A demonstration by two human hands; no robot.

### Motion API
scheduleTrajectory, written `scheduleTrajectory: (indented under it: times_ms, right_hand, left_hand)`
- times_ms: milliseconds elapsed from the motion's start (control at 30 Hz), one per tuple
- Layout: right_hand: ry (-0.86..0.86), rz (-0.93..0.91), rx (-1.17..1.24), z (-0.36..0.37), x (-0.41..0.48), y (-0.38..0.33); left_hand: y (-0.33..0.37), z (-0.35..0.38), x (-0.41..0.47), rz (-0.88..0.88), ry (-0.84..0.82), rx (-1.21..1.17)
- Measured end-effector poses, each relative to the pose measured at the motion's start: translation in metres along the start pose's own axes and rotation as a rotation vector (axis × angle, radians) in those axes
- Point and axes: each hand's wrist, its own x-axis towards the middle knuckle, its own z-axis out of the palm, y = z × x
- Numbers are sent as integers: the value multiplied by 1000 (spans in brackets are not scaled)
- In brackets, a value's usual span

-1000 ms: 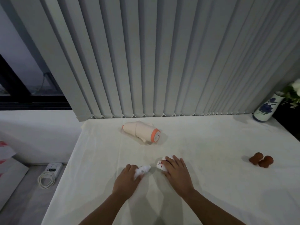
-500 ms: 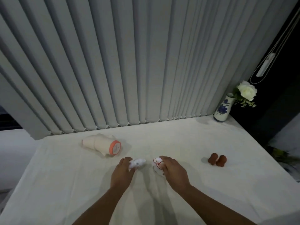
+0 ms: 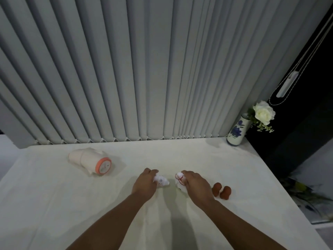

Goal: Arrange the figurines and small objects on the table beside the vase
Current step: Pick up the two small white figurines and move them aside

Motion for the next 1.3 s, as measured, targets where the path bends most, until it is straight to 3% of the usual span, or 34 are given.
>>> scheduleTrajectory:
  times_ms: [167,567,1300]
  right_hand:
    - [-17,-63,-77,7,6,19]
    - [282,-106,45,47,10,31]
    - [249,-44,39,36,6,33]
  left_hand:
    - [10,14,15,-1,-29,54]
    - [10,40,53,-45,-94,100]
    - [17,48,65,108,-80,68]
